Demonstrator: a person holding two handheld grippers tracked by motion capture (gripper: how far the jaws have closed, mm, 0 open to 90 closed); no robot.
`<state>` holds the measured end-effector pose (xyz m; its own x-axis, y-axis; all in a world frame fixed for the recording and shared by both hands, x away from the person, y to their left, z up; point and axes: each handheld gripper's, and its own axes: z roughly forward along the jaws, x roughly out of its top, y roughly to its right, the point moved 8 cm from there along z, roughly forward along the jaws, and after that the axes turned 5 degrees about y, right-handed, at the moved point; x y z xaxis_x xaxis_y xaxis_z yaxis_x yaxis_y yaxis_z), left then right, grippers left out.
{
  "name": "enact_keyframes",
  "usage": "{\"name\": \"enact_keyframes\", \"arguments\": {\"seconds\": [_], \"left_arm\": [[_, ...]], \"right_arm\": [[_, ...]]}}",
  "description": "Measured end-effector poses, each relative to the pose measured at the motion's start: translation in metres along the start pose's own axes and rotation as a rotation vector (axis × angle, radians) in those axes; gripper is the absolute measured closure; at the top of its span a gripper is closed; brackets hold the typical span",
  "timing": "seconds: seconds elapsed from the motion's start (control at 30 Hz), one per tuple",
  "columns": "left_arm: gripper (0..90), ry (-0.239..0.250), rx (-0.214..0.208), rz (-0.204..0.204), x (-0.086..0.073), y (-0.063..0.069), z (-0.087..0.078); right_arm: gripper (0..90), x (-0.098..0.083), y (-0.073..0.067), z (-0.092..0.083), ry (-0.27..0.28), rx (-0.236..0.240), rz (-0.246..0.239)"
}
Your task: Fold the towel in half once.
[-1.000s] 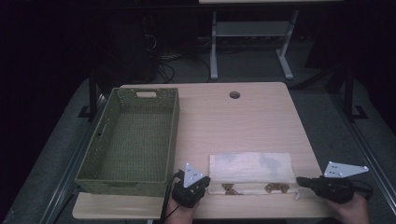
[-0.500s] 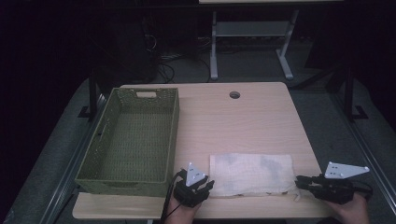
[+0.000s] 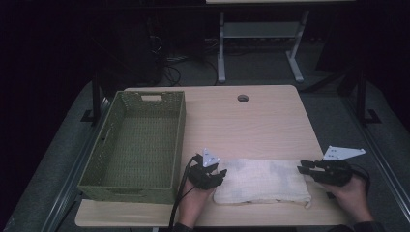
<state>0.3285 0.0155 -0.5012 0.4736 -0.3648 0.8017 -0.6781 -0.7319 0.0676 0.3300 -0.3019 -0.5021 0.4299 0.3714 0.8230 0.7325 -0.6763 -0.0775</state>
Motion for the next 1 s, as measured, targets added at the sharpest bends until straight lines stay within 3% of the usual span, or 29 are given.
{"name": "enact_keyframes", "arguments": {"seconds": [0.3, 0.5, 0.57, 0.73, 1.0], "left_arm": [[57.9, -0.020, 0.014, 0.019, 0.013, -0.015, 0.018], [57.3, -0.028, 0.030, 0.020, 0.016, -0.026, 0.022], [57.3, -0.029, 0.036, 0.018, 0.015, -0.030, 0.024], [57.6, -0.040, 0.038, 0.017, 0.012, -0.034, 0.029], [63.9, -0.071, 0.008, 0.035, 0.003, -0.034, 0.040]], "right_arm": [[68.3, 0.002, 0.035, 0.021, -0.036, -0.032, 0.042], [69.2, -0.006, 0.036, 0.034, -0.097, -0.015, 0.032], [70.1, -0.007, 0.036, 0.035, -0.089, -0.013, 0.028], [83.8, -0.009, 0.033, 0.034, -0.069, 0.015, 0.045], [85.8, -0.008, 0.030, 0.034, -0.082, 0.004, 0.033]]}}
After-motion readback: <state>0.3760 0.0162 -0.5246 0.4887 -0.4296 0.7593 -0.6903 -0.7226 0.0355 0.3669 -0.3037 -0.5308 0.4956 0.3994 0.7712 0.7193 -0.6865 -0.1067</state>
